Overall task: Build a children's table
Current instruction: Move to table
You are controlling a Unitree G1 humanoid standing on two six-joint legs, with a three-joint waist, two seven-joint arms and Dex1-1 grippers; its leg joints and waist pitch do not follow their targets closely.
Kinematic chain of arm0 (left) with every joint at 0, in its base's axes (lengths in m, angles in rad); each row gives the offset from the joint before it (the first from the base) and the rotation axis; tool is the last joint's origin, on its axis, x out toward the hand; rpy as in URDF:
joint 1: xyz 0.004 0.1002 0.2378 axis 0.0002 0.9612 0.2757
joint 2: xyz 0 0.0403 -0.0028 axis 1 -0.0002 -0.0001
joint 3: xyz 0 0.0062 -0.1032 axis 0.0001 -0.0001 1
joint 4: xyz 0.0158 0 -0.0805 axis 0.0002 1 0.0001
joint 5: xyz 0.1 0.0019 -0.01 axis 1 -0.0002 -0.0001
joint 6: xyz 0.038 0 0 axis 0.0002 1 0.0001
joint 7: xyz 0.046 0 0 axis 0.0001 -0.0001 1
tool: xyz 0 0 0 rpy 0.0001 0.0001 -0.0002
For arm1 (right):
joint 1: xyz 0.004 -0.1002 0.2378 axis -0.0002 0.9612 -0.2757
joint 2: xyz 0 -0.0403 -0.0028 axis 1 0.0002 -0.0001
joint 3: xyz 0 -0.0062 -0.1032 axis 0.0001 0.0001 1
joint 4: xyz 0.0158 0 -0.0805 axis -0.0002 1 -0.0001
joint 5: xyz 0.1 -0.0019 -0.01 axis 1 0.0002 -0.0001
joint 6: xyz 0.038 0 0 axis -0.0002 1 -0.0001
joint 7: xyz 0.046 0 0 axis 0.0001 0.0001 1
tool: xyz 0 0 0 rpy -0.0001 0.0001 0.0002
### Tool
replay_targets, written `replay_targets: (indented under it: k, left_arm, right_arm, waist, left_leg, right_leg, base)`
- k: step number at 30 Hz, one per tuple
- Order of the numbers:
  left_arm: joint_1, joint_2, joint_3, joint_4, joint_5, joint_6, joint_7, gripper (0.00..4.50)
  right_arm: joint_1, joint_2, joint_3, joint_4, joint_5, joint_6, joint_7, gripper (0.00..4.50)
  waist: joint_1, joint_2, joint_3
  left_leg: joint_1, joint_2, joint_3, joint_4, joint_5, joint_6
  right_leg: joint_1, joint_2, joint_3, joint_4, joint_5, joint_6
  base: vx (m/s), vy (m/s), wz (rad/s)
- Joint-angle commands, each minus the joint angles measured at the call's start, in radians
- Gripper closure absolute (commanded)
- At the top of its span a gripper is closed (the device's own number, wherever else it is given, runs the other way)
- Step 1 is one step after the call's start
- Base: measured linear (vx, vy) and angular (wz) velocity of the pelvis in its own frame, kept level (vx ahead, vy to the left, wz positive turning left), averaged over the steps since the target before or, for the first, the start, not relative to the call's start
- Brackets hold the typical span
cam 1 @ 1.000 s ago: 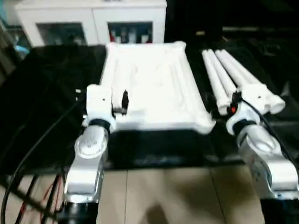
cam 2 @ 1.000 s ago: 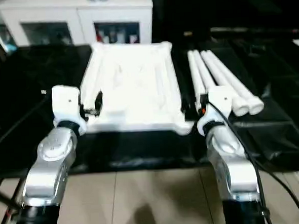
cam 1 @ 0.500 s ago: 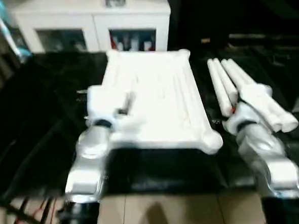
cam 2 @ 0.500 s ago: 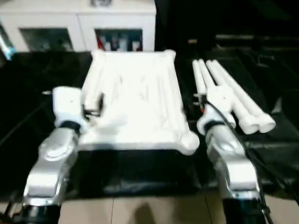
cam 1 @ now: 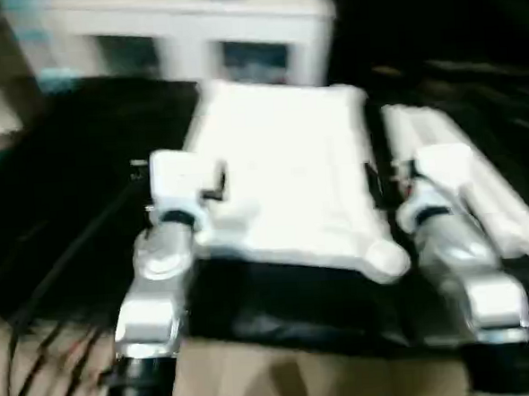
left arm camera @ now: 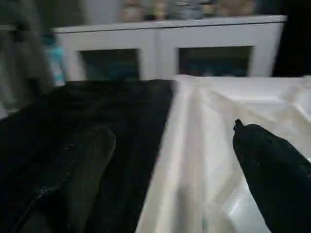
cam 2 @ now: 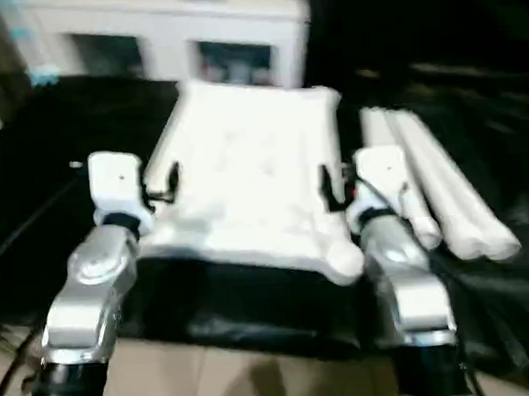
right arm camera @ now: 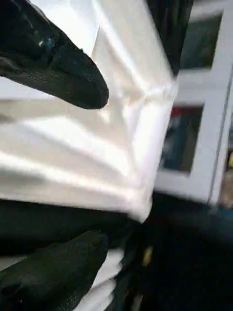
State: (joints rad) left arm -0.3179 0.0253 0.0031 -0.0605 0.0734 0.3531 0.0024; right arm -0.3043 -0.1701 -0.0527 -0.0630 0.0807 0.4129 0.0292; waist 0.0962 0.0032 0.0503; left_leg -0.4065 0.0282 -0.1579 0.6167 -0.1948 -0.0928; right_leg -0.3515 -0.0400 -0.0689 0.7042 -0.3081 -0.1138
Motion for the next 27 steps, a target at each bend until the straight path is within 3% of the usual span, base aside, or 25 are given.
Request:
replay_targets:
  k: [1,2,3,4,6,7,8,9,10,11,12,13,14,15,16,17,18,19,20,21,22,23,25,26,27]
  left_arm:
    - [-0.006,-0.013,-0.020,0.005,0.002,0.004,0.005,0.03]
    - [-0.010,-0.023,0.000,0.005,-0.017,0.015,0.012,0.03]
    - [-0.014,-0.035,0.025,0.005,-0.042,0.018,0.017,0.03]
    - [-0.015,-0.035,0.026,0.005,-0.043,0.021,0.017,0.03]
    - [-0.017,-0.026,0.026,0.006,-0.037,0.039,0.012,0.03]
    - [-0.014,-0.020,0.023,0.008,-0.036,0.033,0.004,0.03]
    - [-0.007,-0.016,0.020,0.004,-0.040,0.018,-0.005,0.03]
    - [-0.006,-0.016,0.020,0.002,-0.041,0.016,-0.007,0.03]
    - [-0.002,-0.017,0.020,-0.001,-0.045,0.015,-0.008,0.03]
    - [-0.001,-0.019,0.021,-0.003,-0.046,0.016,-0.008,0.03]
    - [0.001,-0.018,0.020,-0.004,-0.048,0.015,-0.014,0.03]
    - [0.001,-0.014,0.016,-0.006,-0.047,0.018,-0.020,0.03]
    - [0.001,-0.012,0.013,-0.007,-0.046,0.020,-0.022,0.03]
    - [0.001,-0.010,0.011,-0.008,-0.046,0.023,-0.022,0.03]
    - [0.002,-0.007,0.008,-0.008,-0.044,0.024,-0.024,0.03]
    - [0.002,-0.005,0.006,-0.008,-0.043,0.025,-0.026,0.03]
    - [0.004,0.000,0.001,-0.008,-0.043,0.024,-0.030,0.03]
    - [0.005,0.003,0.000,-0.008,-0.042,0.024,-0.031,0.03]
    - [0.005,0.005,0.000,-0.007,-0.042,0.023,-0.032,0.03]
    - [0.006,0.006,0.000,-0.007,-0.040,0.022,-0.036,0.03]
    - [0.006,0.006,0.000,-0.006,-0.040,0.021,-0.037,0.03]
    - [0.004,0.008,-0.001,-0.006,-0.039,0.021,-0.041,0.03]
    - [0.004,0.011,-0.002,-0.005,-0.039,0.021,-0.042,0.03]
    - [0.003,0.014,-0.002,-0.004,-0.039,0.022,-0.041,0.03]
    - [0.003,0.016,-0.002,-0.002,-0.036,0.024,-0.039,0.03]
  right_arm:
    - [0.002,-0.007,-0.036,0.018,0.008,0.020,-0.003,0.00]
    - [0.000,-0.004,-0.043,0.017,0.015,0.033,-0.002,0.00]
    - [-0.001,-0.008,-0.041,0.016,0.013,0.048,-0.001,0.00]
    - [-0.001,-0.008,-0.041,0.016,0.012,0.048,0.000,0.00]
    - [0.006,-0.008,-0.037,0.016,0.014,0.045,0.005,0.00]
    - [0.009,-0.009,-0.033,0.014,0.009,0.045,0.003,0.00]
    - [0.015,-0.007,-0.031,0.011,0.006,0.041,0.001,0.00]
    - [0.016,-0.007,-0.030,0.011,0.006,0.041,0.000,0.00]
    - [0.018,-0.006,-0.030,0.010,0.006,0.041,0.000,0.00]
    - [0.018,-0.004,-0.032,0.010,0.006,0.041,0.000,0.00]
    - [0.020,0.004,-0.039,0.008,0.010,0.052,-0.006,0.00]
    - [0.021,0.008,-0.041,0.005,0.011,0.060,-0.005,0.00]
    - [0.022,0.009,-0.039,0.003,0.010,0.062,-0.004,0.00]
    - [0.024,0.007,-0.036,0.001,0.009,0.062,-0.002,0.00]
    - [0.025,0.007,-0.036,0.000,0.009,0.063,-0.001,0.00]
    - [0.026,0.008,-0.035,-0.002,0.009,0.064,-0.001,0.00]
    - [0.028,0.009,-0.034,-0.005,0.009,0.067,-0.001,0.00]
    - [0.029,0.010,-0.034,-0.006,0.009,0.068,-0.003,0.00]
    - [0.029,0.010,-0.034,-0.005,0.008,0.069,-0.004,0.00]
    - [0.031,0.011,-0.034,-0.007,0.007,0.069,-0.005,0.00]
    - [0.031,0.011,-0.034,-0.007,0.006,0.069,-0.005,0.00]
    - [0.032,0.011,-0.036,-0.008,0.006,0.069,-0.005,0.00]
    - [0.032,0.014,-0.037,-0.011,0.006,0.067,-0.005,0.00]
    - [0.032,0.013,-0.036,-0.011,0.004,0.065,-0.003,0.00]
    - [0.031,0.011,-0.034,-0.011,0.001,0.063,-0.001,0.00]
  waist:
    - [0.006,-0.016,-0.056]
    - [0.033,-0.050,-0.049]
    - [0.051,-0.040,-0.030]
    - [0.057,-0.047,-0.021]
    - [0.089,-0.034,-0.056]
    - [0.096,-0.008,-0.074]
    - [0.073,-0.007,-0.104]
    - [0.057,-0.015,-0.104]
    - [0.056,-0.021,-0.093]
    - [0.067,-0.036,-0.075]
    - [0.089,-0.035,-0.069]
    - [0.095,-0.039,-0.056]
    - [0.113,-0.037,-0.036]
    - [0.096,-0.022,-0.005]
    - [0.076,-0.006,-0.002]
    - [0.090,0.005,-0.022]
    - [0.113,0.007,-0.011]
    - [0.109,0.001,-0.008]
    - [0.097,-0.002,-0.011]
    - [0.083,-0.042,-0.023]
    - [0.095,-0.041,-0.029]
    - [0.153,-0.079,-0.063]
    - [0.150,-0.088,-0.071]
    - [0.138,-0.082,-0.071]
    - [0.132,-0.048,-0.062]
  left_leg:
    - [-0.022,0.030,0.005,-0.035,-0.356,0.083]
    - [0.012,0.013,0.189,0.160,-0.306,0.073]
    - [-0.036,0.057,0.247,0.211,-0.244,0.109]
    - [-0.030,0.061,0.257,0.210,-0.221,0.108]
    - [0.014,0.087,0.264,0.066,-0.169,0.188]
    - [0.048,0.150,0.233,-0.004,0.001,0.249]
    - [0.123,0.316,0.153,-0.022,0.158,0.362]
    - [0.138,0.351,0.135,-0.021,0.236,0.405]
    - [0.127,0.340,0.146,-0.016,0.265,0.422]
    - [0.063,0.226,0.213,0.015,0.176,0.354]
    - [0.056,0.137,0.289,0.025,-0.047,0.203]
    - [0.077,0.118,0.311,0.029,-0.166,0.136]
    - [0.121,0.109,0.327,0.006,-0.269,0.090]
    - [0.220,0.152,0.311,-0.024,-0.426,0.067]
    - [0.291,0.215,0.282,-0.051,-0.580,0.069]
    - [0.240,0.387,0.240,-0.185,-0.825,0.055]
    - [0.208,0.397,0.296,-0.244,-0.969,0.035]
    - [0.211,0.390,0.326,-0.246,-0.995,0.037]
    - [0.228,0.355,0.372,-0.232,-0.999,0.032]
    - [0.196,0.238,0.369,-0.156,-0.885,0.064]
    - [0.186,0.173,0.386,-0.103,-0.774,0.075]
    - [0.038,0.109,0.311,0.120,-0.254,0.154]
    - [-0.037,0.086,0.270,0.152,-0.119,0.166]
    - [-0.071,0.072,0.262,0.144,0.023,0.153]
    - [-0.058,0.085,0.258,0.081,0.154,0.136]
  right_leg:
    - [0.047,-0.107,0.052,-0.164,-0.192,-0.342]
    - [0.029,-0.110,0.077,-0.246,-0.236,-0.470]
    - [0.052,-0.147,0.103,-0.222,-0.256,-0.395]
    - [0.039,-0.149,0.095,-0.221,-0.290,-0.293]
    - [0.072,-0.120,0.109,-0.210,-0.221,-0.034]
    - [0.056,-0.078,0.076,-0.187,-0.037,0.133]
    - [-0.020,-0.111,0.046,-0.100,0.113,0.196]
    - [-0.051,-0.142,0.062,-0.066,0.138,0.194]
    - [-0.067,-0.167,0.085,-0.066,0.153,0.175]
    - [-0.040,-0.174,0.112,-0.107,0.179,0.138]
    - [-0.004,-0.116,0.144,-0.174,-0.067,0.167]
    - [0.002,-0.078,0.156,-0.190,-0.275,0.179]
    - [0.003,-0.021,0.170,-0.220,-0.585,0.208]
    - [-0.076,0.027,0.123,-0.237,-0.729,0.221]
    - [-0.130,0.040,0.055,-0.209,-0.728,0.212]
    - [-0.062,-0.045,0.017,0.027,-0.405,0.129]
    - [-0.054,-0.059,-0.014,0.112,-0.146,0.078]
    - [-0.055,-0.070,-0.017,0.121,-0.113,0.070]
    - [-0.052,-0.082,-0.019,0.098,-0.126,0.061]
    - [-0.008,-0.098,0.019,-0.034,-0.215,0.101]
    - [0.014,-0.106,0.056,-0.107,-0.400,0.169]
    - [0.146,-0.259,0.211,-0.200,-0.643,0.209]
    - [0.182,-0.206,0.199,-0.159,-0.332,0.191]
    - [0.193,-0.169,0.145,-0.145,0.052,0.170]
    - [0.162,-0.143,0.077,-0.164,0.230,0.145]
  base:
    - [-0.099,-0.293,0.79]
    - [-0.084,-0.274,0.42]
    - [-0.084,-0.274,0.42]
    - [-0.062,-0.225,0.02]
    - [-0.064,-0.192,0.12]
    - [-0.069,-0.156,0.20]
    - [-0.042,-0.137,0.11]
    - [-0.042,-0.137,0.11]
    - [-0.026,-0.114,0.12]
    - [-0.045,-0.077,0.17]
    - [-0.045,-0.077,0.17]
    - [-0.046,-0.079,-0.09]
    - [-0.087,-0.082,-0.42]
    - [-0.087,-0.082,-0.42]
    - [-0.066,-0.018,-0.53]
    - [0.000,0.018,-0.59]
    - [0.000,0.018,-0.59]
    - [0.034,-0.040,-0.62]
    - [0.091,-0.108,-0.65]
    - [0.091,-0.108,-0.65]
    - [0.103,-0.145,-0.59]
    - [0.136,-0.142,-0.14]
    - [0.165,-0.127,-0.01]
    - [0.214,-0.080,-0.02]
    - [0.214,-0.080,-0.02]
